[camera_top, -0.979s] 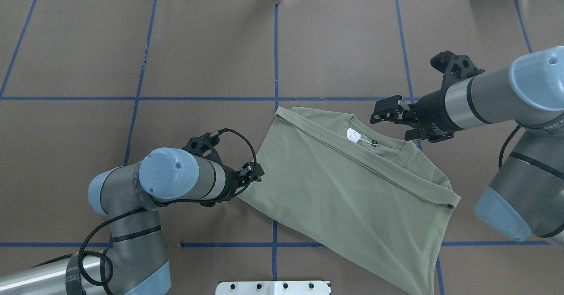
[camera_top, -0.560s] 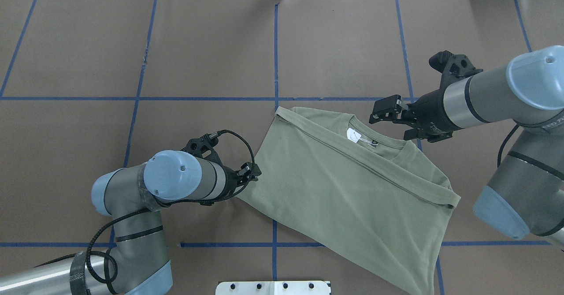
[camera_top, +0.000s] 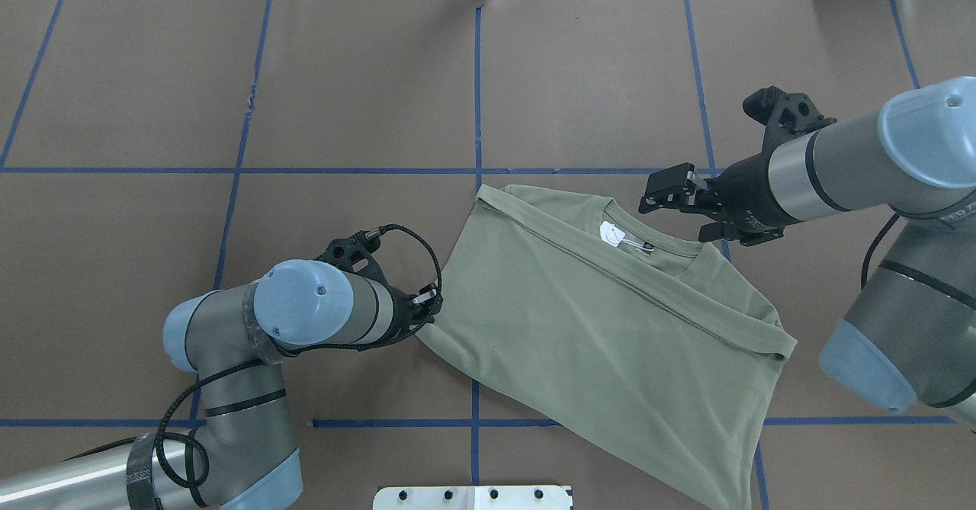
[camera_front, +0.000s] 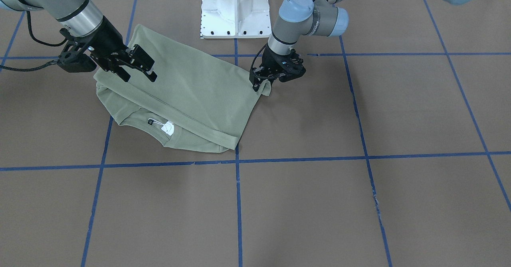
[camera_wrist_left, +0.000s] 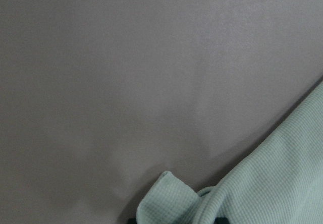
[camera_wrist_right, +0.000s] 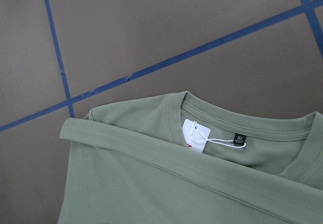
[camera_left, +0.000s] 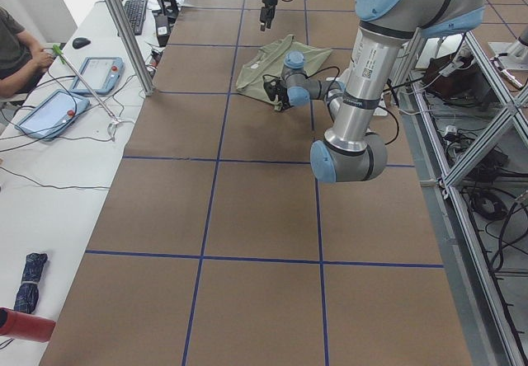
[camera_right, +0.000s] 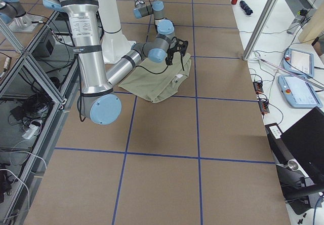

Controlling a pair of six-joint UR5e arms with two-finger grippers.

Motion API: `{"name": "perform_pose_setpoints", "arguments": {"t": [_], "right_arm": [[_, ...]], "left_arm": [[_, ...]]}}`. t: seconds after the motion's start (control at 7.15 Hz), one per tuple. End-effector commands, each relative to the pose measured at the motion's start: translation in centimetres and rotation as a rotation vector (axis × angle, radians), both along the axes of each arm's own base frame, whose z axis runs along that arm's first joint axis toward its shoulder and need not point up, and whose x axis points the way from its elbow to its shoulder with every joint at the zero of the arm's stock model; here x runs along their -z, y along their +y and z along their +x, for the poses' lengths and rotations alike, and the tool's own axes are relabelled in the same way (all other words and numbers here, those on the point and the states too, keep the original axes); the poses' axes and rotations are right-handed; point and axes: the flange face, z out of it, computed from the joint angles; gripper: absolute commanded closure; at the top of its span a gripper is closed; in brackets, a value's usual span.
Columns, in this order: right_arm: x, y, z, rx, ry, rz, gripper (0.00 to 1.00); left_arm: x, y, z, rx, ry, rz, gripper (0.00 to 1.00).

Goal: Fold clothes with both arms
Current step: 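Grasp the shirt corner with the left gripper and pull it toward the table's far side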

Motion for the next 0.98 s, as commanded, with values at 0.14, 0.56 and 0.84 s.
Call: {"name": "perform_pose_setpoints", "arguments": {"t": [0.14,0.56,0.84], "right_arm": [[0.1,0.0,0.2,-0.001,-0.002,0.001,0.00],[0.1,0.0,0.4,0.005,-0.008,-0.003,0.00],[0.1,-0.2,0.6,-0.001,-0.007,-0.002,0.00]], "left_arm": [[0.2,-1.4,-1.0,0.022,0.003,0.001,1.00],[0.0,-9.1,-5.9,0.137,-0.018,0.039,1.00],[-0.1,-15.3,-6.7,0.179,-0.073,0.093,1.00]]}}
